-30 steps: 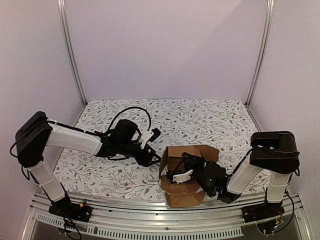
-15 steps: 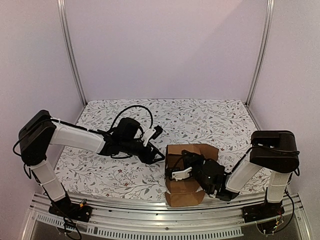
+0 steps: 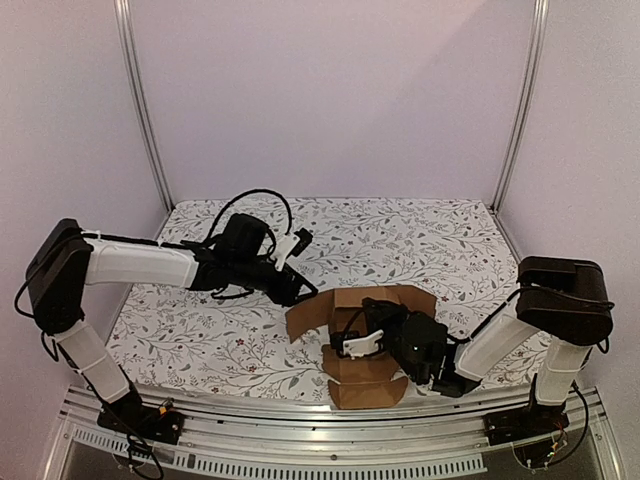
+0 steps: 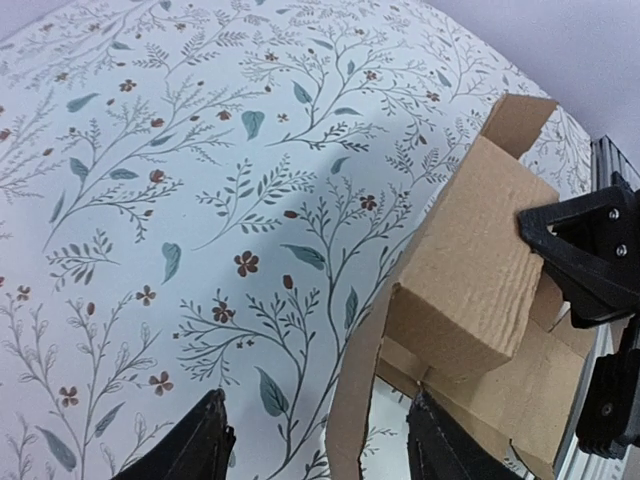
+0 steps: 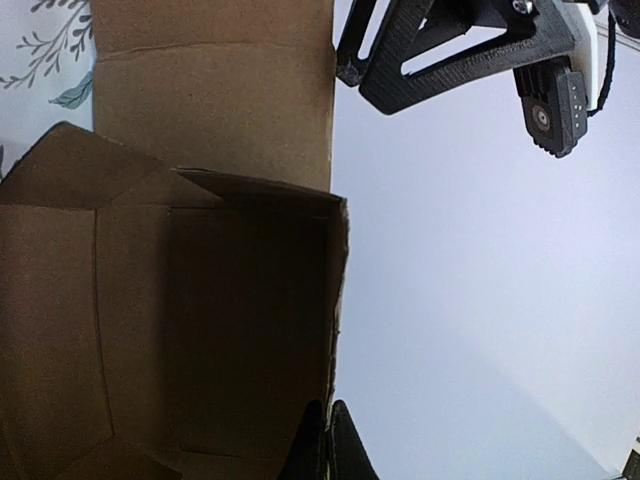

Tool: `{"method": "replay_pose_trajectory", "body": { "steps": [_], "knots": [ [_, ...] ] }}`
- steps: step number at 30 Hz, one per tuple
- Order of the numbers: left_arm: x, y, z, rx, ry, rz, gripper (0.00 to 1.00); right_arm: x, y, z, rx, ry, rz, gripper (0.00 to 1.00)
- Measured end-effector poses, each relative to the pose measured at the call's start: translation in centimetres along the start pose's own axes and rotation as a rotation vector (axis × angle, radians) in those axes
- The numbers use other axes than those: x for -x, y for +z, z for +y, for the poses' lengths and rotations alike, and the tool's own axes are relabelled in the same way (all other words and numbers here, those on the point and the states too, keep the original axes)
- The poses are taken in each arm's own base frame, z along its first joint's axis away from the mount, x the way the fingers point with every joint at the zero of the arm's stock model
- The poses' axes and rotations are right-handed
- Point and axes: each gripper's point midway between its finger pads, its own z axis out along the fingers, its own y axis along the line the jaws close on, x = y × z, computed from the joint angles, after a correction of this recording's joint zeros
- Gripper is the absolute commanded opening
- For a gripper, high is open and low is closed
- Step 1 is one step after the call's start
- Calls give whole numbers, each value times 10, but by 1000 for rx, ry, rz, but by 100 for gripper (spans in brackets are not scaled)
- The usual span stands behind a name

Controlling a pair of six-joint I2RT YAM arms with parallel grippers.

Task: Fold the paper box

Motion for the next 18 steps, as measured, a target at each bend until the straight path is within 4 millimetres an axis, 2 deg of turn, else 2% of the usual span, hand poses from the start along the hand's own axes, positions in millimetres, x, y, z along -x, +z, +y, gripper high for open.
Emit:
{"method": "replay_pose_trajectory", "body": {
  "steps": [3,5,10,12,15,18],
  "knots": [
    [-4,-10,10,73,-27,-10,65,0,0,3,12,-6,1,0],
    [-14,-21,9,125,-41,-26,67,-1,0,5,19,-6,3,0],
    [-35,-35,-26,184,-9,-68,67,0,1,3,20,9,2,0],
    [-39,-40,-33,204,-5,-89,66,1,1,2,19,11,0,0],
    [-40,-53,-25,259,-36,-118,65,2,2,2,19,14,-1,0],
    [-33,-69,-19,319,-98,-175,65,1,4,1,23,13,2,0]
  ]
}}
